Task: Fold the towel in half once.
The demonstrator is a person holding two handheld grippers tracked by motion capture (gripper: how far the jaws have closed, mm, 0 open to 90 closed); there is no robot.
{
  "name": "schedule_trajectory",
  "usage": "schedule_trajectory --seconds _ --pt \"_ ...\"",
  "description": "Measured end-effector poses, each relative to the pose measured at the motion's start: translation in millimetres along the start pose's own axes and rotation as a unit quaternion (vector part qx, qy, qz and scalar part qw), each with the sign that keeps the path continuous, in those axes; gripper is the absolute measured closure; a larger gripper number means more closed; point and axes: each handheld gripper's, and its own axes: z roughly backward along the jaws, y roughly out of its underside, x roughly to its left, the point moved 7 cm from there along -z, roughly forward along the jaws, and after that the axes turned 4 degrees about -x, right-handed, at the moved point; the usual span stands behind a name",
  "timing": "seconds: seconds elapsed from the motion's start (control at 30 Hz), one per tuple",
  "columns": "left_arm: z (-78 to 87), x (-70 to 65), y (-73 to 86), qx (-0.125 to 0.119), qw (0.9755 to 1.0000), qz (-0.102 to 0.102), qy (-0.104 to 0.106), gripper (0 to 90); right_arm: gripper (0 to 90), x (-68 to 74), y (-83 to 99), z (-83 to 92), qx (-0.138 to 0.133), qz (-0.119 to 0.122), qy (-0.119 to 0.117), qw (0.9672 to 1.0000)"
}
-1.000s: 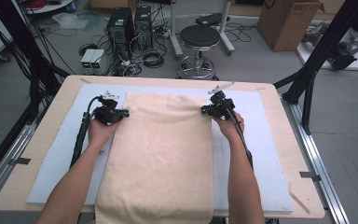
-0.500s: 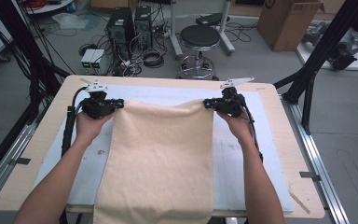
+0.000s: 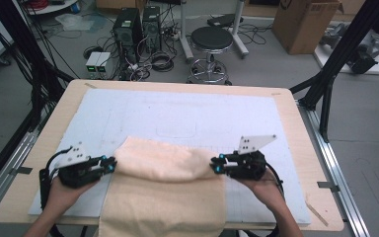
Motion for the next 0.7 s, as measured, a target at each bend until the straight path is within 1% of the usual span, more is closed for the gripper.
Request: schedule_trajectory --seconds 0.07,0.1,0.13,0.17,0.2,0.23,0.27,0.3,0.33,0.37,0.4,0.47,0.5,0.57,0.6,0.63,0.67,0.7 --pt "5.2 -0.4 3.3 -0.001 0.9999 0.008 0.009 62.3 62.5 7.0 6.8 3.9 -0.007 -0.010 -0.008 0.9999" --pt "5.4 1.6 2.1 -0.005 0.9999 0.010 0.005 59.7 60.1 6.5 8.9 5.3 -0.006 -0.013 -0.003 0.9999" --pt "4.0 4.3 0.0 -0.008 0.9999 0.014 0.001 57.8 58.4 2.2 11.0 5.4 0.001 -0.005 0.014 0.9999" --pt "0.5 8.7 -3.1 -0.008 0.9998 0.018 -0.003 56.8 57.1 -1.7 13.4 4.9 0.013 -0.005 0.025 0.9996" --pt "-2.7 11.8 -4.9 -0.008 0.9997 0.019 -0.009 55.6 55.1 -10.1 15.1 3.1 0.019 -0.007 0.039 0.9990" --pt "-7.7 16.5 -7.2 -0.006 0.9996 0.019 -0.020 54.3 53.3 -15.9 16.4 1.6 0.025 -0.012 0.051 0.9983" --pt "-13.4 21.1 -8.8 -0.005 0.9993 0.020 -0.030 52.0 51.8 -24.8 17.9 -1.3 0.028 -0.016 0.065 0.9974" --pt "-19.4 26.0 -9.4 0.002 0.9990 0.021 -0.039 50.9 50.3 -33.6 19.2 -4.7 0.030 -0.022 0.073 0.9967" --pt "-25.6 31.0 -9.2 0.011 0.9985 0.024 -0.047 49.7 47.8 -42.2 20.6 -8.5 0.031 -0.030 0.086 0.9953" --pt "-33.2 36.4 -8.9 0.020 0.9980 0.035 -0.049 48.0 46.2 -50.2 22.0 -12.4 0.032 -0.036 0.095 0.9943" --pt "-37.3 39.1 -8.6 0.025 0.9976 0.039 -0.050 46.6 44.3 -57.5 24.1 -17.7 0.032 -0.050 0.096 0.9936" --pt "-48.2 45.1 -8.3 0.036 0.9967 0.044 -0.057 46.7 41.7 -67.4 28.4 -24.9 0.040 -0.064 0.104 0.9917" --pt "-53.8 48.6 -6.6 0.049 0.9961 0.042 -0.060 46.6 41.3 -71.0 31.2 -29.4 0.046 -0.074 0.100 0.9911" --pt "-61.0 52.2 -2.8 0.064 0.9947 0.053 -0.061 46.3 41.0 -78.2 38.2 -38.5 0.066 -0.083 0.100 0.9893" --pt "-64.4 54.3 0.2 0.072 0.9936 0.059 -0.064 46.3 42.2 -79.3 40.1 -41.4 0.071 -0.085 0.098 0.9890" --pt "-66.5 56.4 3.3 0.082 0.9921 0.066 -0.068 46.8 45.3 -80.0 42.2 -44.8 0.078 -0.086 0.096 0.9885" --pt "-68.0 58.3 5.7 0.089 0.9909 0.071 -0.071 49.9 50.3 -79.7 43.9 -47.4 0.088 -0.081 0.094 0.9883" --pt "-68.9 59.0 6.7 0.091 0.9904 0.075 -0.072 53.0 54.8 -78.4 44.5 -49.5 0.094 -0.073 0.091 0.9887"
